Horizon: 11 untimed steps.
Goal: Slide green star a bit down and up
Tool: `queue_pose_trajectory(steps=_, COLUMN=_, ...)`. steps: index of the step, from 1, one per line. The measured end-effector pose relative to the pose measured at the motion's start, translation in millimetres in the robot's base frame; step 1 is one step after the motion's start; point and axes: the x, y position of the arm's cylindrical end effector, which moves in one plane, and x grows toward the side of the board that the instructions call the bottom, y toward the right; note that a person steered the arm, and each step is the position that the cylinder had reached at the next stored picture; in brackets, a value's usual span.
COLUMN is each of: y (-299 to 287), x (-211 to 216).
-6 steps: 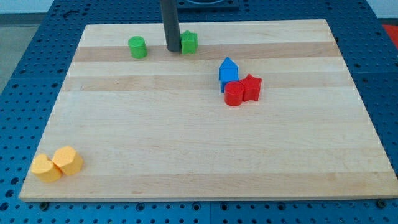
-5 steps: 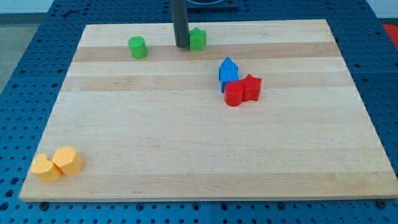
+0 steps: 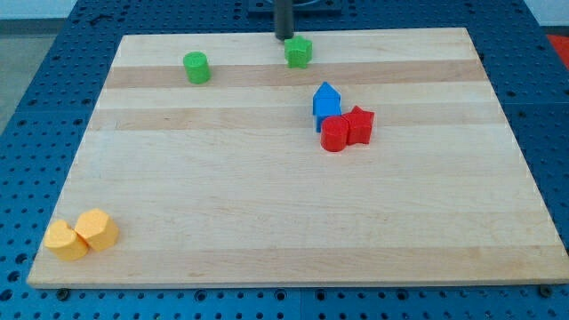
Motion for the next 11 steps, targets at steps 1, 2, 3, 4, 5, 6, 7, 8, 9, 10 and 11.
queue_pose_trajectory(steps=1, y=27.2, x=18.7)
queue_pose_trajectory(steps=2, y=27.5, x=51.0)
queue_pose_trajectory(steps=3, y=11.1, x=67.4)
queue_pose_trajectory(steps=4, y=27.9, x=78.6)
queue_pose_trajectory(steps=5, y=43.1, x=117.0)
queue_pose_trajectory(steps=6, y=-7.2, x=122.7)
queue_pose_trajectory(steps=7, y=-21.9, x=117.8)
queue_pose_trajectory(steps=8, y=-21.9, x=111.8)
queue_pose_trajectory(steps=9, y=-21.9, x=105.3)
queue_pose_trajectory(steps=10, y=-21.9, x=92.6)
queue_pose_trajectory(steps=11, y=-21.9, x=73.1)
